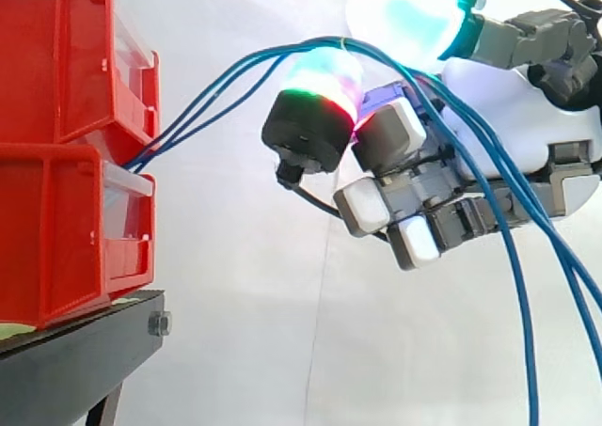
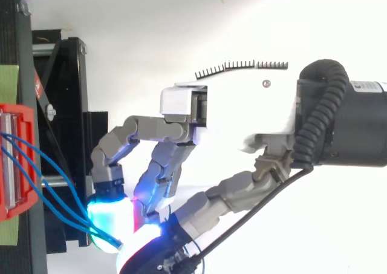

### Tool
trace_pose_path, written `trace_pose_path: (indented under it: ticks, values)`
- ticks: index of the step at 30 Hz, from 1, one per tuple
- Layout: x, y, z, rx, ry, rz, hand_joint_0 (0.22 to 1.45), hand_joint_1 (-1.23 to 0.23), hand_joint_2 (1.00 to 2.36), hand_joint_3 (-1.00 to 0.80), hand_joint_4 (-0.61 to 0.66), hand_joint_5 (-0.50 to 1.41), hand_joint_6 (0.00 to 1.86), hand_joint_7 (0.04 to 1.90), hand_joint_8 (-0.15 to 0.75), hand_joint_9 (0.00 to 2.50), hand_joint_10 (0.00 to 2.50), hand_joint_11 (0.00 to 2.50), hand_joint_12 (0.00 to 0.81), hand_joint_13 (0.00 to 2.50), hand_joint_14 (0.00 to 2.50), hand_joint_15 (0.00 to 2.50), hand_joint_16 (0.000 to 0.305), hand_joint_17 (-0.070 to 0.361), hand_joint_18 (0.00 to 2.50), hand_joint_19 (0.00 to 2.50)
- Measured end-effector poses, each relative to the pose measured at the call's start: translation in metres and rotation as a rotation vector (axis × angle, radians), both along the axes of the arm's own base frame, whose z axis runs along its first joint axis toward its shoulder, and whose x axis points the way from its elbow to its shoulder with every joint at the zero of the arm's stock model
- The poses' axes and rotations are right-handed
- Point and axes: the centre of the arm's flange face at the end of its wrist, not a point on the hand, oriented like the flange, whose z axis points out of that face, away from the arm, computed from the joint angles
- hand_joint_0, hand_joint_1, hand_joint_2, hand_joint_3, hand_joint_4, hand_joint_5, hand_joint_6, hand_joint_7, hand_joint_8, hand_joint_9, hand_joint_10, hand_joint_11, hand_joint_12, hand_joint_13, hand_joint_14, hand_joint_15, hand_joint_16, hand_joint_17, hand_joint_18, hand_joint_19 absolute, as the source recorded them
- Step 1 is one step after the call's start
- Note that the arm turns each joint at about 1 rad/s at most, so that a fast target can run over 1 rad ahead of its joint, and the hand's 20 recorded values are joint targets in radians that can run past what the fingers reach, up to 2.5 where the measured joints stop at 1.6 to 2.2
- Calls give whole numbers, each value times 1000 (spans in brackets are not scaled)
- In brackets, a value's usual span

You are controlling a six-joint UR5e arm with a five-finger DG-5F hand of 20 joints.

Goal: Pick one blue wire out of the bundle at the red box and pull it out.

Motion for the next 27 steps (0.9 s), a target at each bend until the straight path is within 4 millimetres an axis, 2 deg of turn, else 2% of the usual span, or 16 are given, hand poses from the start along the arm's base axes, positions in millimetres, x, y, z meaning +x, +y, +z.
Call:
trace_pose_path:
  ticks: [3, 5, 8, 11, 19, 24, 27]
  values:
    - [0, -1, 0, 2, 2, 2, 783, -880, 1000, -500, 254, -184, 887, 1249, 410, 920, 12, 717, 409, 924, 12, 413, 46, 104, 918, 438]
    - [0, -2, 0, 2, 3, 2, 712, -864, 1000, -500, 359, -178, 867, 1084, 404, 918, 13, 712, 415, 914, 12, 411, 47, 105, 895, 459]
    - [0, -2, 0, 2, 3, 1, 647, -809, 1000, -500, 319, -171, 861, 931, 379, 926, 11, 703, 411, 909, 12, 424, 47, 105, 887, 480]
    - [-1, -3, 0, 3, 3, 0, 630, -770, 1000, -500, 263, -160, 842, 933, 374, 926, 12, 698, 411, 903, 12, 431, 47, 105, 874, 491]
    - [-1, -4, 0, 2, 4, 0, 578, -734, 1000, -500, 254, -155, 847, 940, 380, 938, 12, 703, 419, 896, 13, 427, 47, 106, 866, 507]
    - [-1, -4, -1, 2, 9, -1, 576, -820, 1000, -500, 252, -166, 879, 983, 383, 926, 13, 741, 423, 894, 12, 433, 48, 107, 866, 492]
    - [-1, -5, -1, 1, 11, -2, 626, -885, 1000, -500, 243, -170, 918, 968, 382, 927, 11, 779, 422, 889, 12, 426, 47, 106, 864, 486]
